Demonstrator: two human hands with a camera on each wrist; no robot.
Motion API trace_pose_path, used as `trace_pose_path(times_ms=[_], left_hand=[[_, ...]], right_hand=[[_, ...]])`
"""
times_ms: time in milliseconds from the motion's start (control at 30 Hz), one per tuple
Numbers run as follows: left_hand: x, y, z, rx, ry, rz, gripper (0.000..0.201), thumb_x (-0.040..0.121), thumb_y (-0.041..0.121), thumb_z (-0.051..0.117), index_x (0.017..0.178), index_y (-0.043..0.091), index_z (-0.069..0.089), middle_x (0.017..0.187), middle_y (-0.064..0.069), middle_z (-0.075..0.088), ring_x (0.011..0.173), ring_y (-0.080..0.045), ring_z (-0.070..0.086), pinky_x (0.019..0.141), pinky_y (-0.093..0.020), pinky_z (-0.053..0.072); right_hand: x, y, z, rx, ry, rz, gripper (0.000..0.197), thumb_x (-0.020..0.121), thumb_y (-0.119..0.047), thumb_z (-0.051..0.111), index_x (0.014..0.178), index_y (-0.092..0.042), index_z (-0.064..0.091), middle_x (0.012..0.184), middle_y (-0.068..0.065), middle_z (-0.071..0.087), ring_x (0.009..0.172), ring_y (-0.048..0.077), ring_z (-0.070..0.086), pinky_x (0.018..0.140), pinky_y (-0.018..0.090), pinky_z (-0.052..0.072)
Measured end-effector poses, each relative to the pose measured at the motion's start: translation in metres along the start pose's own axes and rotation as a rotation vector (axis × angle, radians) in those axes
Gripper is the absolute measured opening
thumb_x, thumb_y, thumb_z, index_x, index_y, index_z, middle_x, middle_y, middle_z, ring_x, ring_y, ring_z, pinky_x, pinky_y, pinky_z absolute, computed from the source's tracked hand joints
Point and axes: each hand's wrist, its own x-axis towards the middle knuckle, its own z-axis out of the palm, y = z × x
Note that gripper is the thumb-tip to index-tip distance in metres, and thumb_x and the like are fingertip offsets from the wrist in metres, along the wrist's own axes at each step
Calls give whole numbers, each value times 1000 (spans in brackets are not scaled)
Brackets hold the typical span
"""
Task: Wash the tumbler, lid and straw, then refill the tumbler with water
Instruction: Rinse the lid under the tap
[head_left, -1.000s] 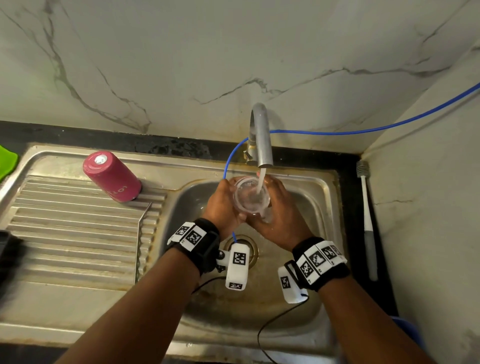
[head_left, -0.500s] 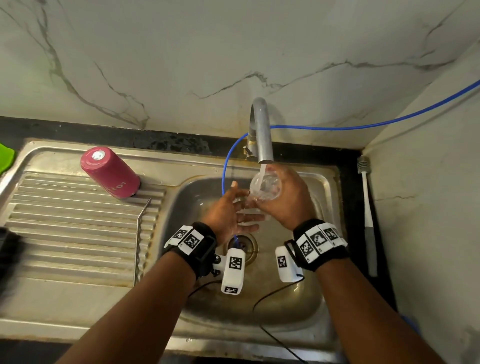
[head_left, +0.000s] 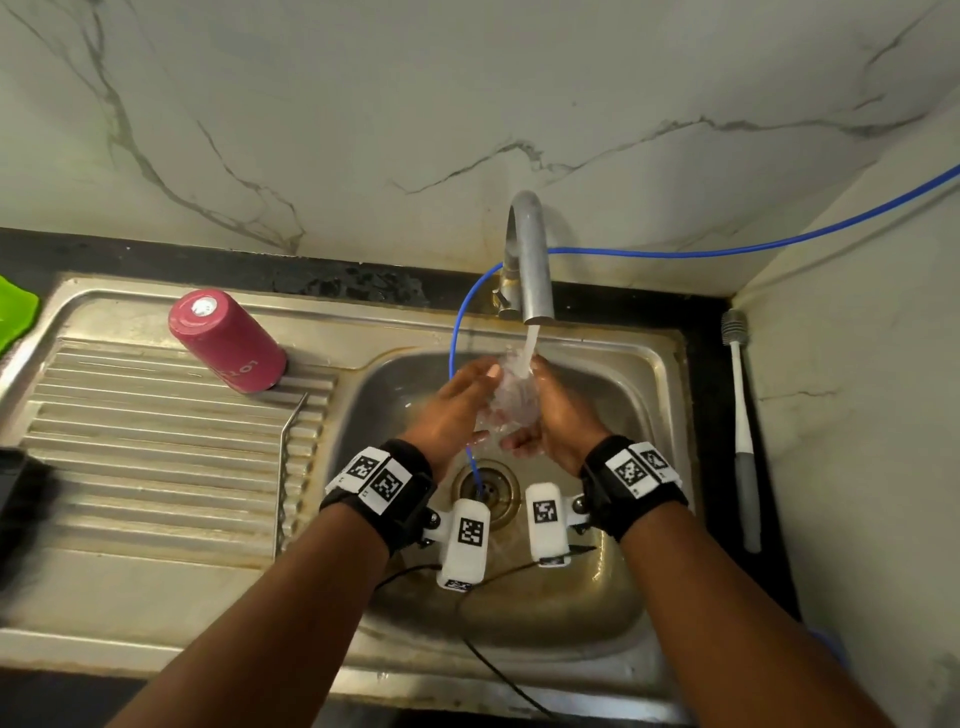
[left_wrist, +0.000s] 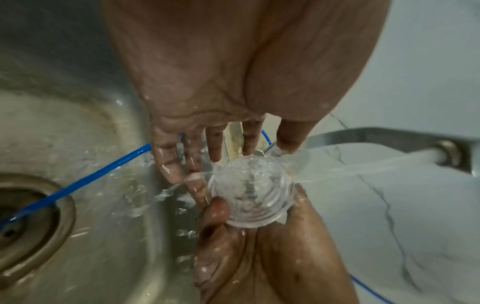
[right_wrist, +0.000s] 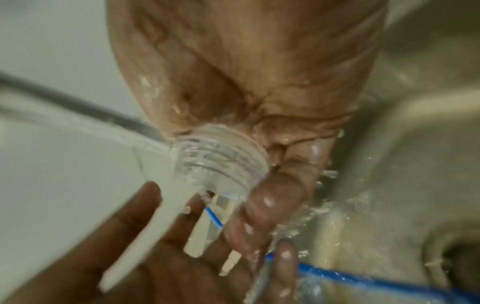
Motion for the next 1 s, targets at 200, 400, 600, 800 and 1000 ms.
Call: trace_pose_path(times_ms=[200, 400, 600, 800, 1000], left_hand=[[8, 3, 4, 300, -34, 166, 72, 90, 32, 81, 150, 36, 42, 124, 1, 68, 100, -16, 75, 91, -45, 63], [17, 8, 6, 285, -8, 172, 89, 85, 64, 74, 159, 36, 32, 149, -4, 56, 127, -21, 64, 103, -48, 56], [13, 13, 12, -134, -5, -70, 72, 98, 78, 38, 130, 22, 70, 109, -8, 78, 93, -22, 72, 77, -31, 53], [12, 9, 19, -315, -56, -147, 71, 104, 71, 25, 115, 21, 74, 84, -7, 67, 70, -15, 57, 70, -31, 46], [14, 10, 11, -240, -74, -195, 73, 101, 75, 32, 122, 18, 73, 97, -10, 75, 80, -19, 70, 81, -38, 55]], right_hand=[[0, -3, 11, 375, -109, 77, 87, 100, -81, 19, 125, -13, 69, 88, 7, 78, 61, 12, 67, 57, 28, 46], [-3, -6, 4, 213, -24, 12, 93, 96, -85, 14, 127, -19, 71, 109, 11, 80, 87, 22, 74, 72, 35, 52], [-12, 5, -8, -253, 276, -341, 59, 102, -75, 30, 128, -29, 57, 122, -1, 68, 104, 11, 65, 82, 29, 48], [3, 25, -19, -476, 210, -592, 91, 84, -65, 76, 157, -30, 37, 150, -5, 55, 129, 9, 60, 100, 35, 59], [11, 4, -14, -445, 223, -681, 77, 74, -36, 96, 139, -28, 56, 125, -9, 70, 113, 5, 68, 95, 34, 61]])
